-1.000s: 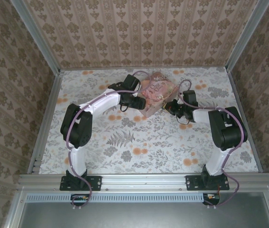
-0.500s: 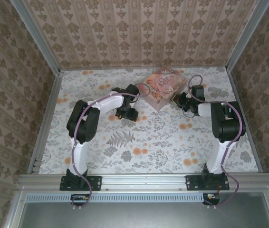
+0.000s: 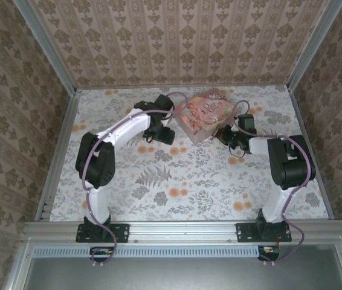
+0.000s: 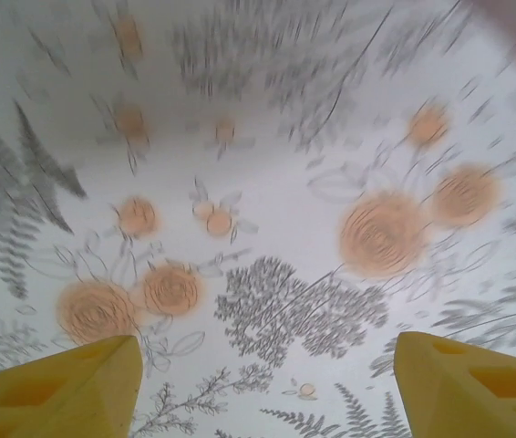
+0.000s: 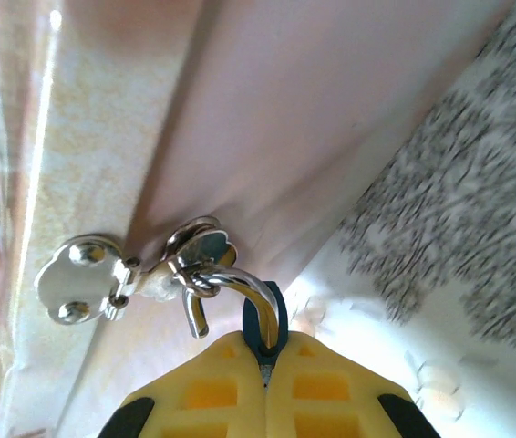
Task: Unlock the padlock with the key
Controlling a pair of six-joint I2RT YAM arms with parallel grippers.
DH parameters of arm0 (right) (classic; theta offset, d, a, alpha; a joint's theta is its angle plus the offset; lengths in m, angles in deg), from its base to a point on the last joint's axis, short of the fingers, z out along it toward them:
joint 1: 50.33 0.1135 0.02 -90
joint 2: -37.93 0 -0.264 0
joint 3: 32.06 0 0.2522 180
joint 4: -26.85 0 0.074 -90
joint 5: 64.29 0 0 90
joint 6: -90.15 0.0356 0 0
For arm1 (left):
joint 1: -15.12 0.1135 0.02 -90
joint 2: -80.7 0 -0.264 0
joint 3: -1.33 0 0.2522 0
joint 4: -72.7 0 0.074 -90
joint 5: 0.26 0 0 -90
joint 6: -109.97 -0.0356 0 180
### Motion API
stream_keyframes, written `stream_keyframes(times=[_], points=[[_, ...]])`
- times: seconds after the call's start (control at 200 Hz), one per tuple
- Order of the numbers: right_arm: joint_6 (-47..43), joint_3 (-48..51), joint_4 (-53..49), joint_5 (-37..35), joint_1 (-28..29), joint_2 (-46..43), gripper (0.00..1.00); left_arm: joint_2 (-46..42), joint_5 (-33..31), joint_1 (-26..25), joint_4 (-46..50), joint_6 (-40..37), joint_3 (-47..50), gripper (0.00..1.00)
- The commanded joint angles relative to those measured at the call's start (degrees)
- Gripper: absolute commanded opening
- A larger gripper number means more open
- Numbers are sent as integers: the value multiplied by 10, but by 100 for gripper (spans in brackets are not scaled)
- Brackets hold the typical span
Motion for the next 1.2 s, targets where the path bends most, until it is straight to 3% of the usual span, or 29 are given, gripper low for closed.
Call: stream_keyframes(times=[0.0,0.205,0.575,1.015,1.19], points=[[-20,24,-19,-7,26,-33,0,-13,-14,-10,44,-21,-53,74],[0,82,22,-17,66,-57,0,46,-24,-41,82,-32,-160,75],[10,137,66,-28,65,-47,0,165,-109,-79,116,-55,-272,76],[-37,144,17,-23,27,-57,0,205,-162,-91,101,-69,-255,76],[-53,140,6,16,4,-53,0,217,-167,-91,101,-72,-247,76]])
